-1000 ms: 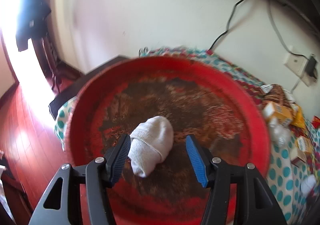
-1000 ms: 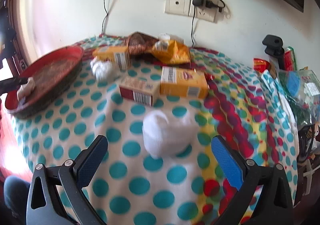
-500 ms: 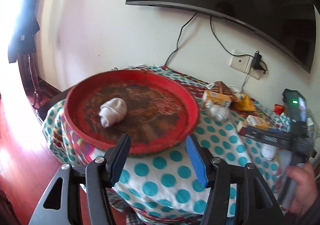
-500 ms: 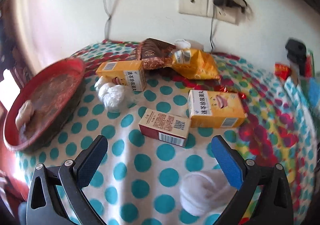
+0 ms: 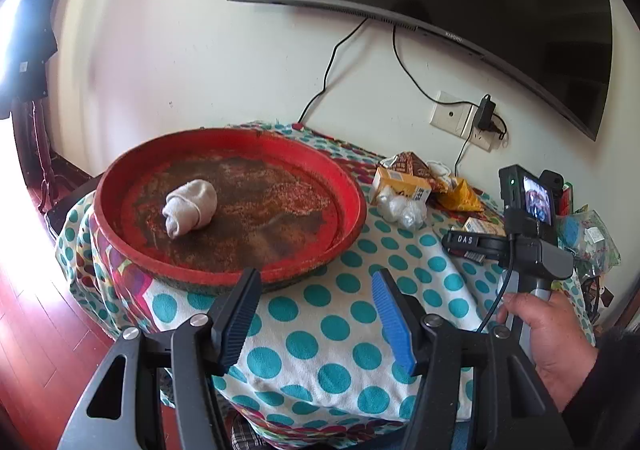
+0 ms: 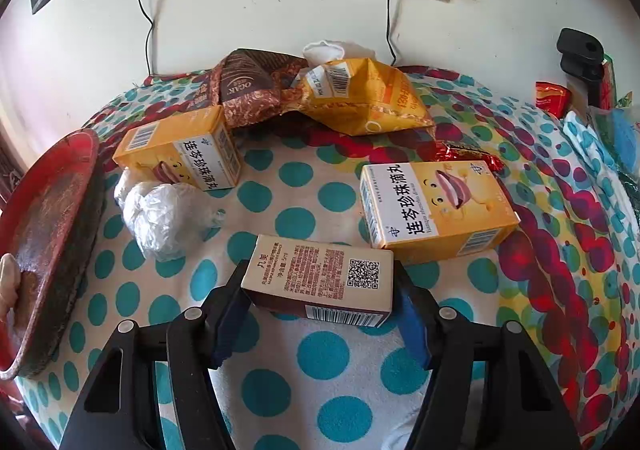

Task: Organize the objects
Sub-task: 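Grasp the small white-and-brown QR-code box with the right gripper, then carry the QR-code box with the right gripper into the red tray and release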

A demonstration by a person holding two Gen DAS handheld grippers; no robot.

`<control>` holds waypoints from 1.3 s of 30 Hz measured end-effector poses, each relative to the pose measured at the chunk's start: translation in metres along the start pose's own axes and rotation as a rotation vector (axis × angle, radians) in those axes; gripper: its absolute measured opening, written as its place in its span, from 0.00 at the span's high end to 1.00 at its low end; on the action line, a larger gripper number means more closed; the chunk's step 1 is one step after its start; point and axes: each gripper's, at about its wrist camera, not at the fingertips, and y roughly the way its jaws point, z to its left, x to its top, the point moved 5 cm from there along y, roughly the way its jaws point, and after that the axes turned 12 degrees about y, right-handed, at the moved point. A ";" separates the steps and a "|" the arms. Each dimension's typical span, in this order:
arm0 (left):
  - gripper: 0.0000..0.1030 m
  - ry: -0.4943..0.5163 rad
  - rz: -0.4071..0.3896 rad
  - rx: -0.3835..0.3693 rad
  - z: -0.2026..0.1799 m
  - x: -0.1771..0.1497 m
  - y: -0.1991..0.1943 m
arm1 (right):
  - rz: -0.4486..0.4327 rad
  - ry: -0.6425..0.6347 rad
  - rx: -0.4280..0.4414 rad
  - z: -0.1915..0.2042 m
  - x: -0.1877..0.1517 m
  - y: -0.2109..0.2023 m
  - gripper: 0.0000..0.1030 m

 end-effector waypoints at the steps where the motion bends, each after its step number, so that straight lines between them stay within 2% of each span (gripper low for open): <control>1: 0.42 -0.006 0.002 -0.001 0.001 0.000 0.000 | -0.001 0.000 0.007 0.000 0.000 0.000 0.39; 9: 0.42 -0.006 -0.008 0.020 0.004 0.002 -0.004 | -0.045 -0.055 0.053 0.017 0.002 -0.022 0.39; 14: 0.42 -0.002 -0.015 0.039 0.006 0.003 -0.006 | -0.050 -0.194 0.178 0.068 -0.001 -0.044 0.39; 16: 0.42 -0.006 -0.017 0.049 0.008 0.003 -0.006 | -0.048 -0.290 0.227 0.100 -0.007 -0.051 0.39; 19: 0.42 -0.011 -0.010 0.059 0.011 0.001 -0.004 | -0.046 -0.383 0.324 0.143 -0.017 -0.064 0.39; 22: 0.42 -0.019 -0.008 0.072 0.015 0.000 -0.003 | -0.027 -0.473 0.383 0.178 -0.024 -0.071 0.39; 28: 0.42 -0.040 0.006 0.080 0.021 -0.002 -0.001 | 0.039 -0.672 0.383 0.224 -0.052 -0.057 0.39; 34: 0.42 -0.058 0.009 0.083 0.028 -0.004 0.000 | 0.083 -0.707 0.372 0.232 -0.075 -0.037 0.39; 39: 0.42 -0.069 0.011 0.085 0.031 -0.004 0.000 | 0.098 -0.709 0.373 0.235 -0.080 -0.028 0.39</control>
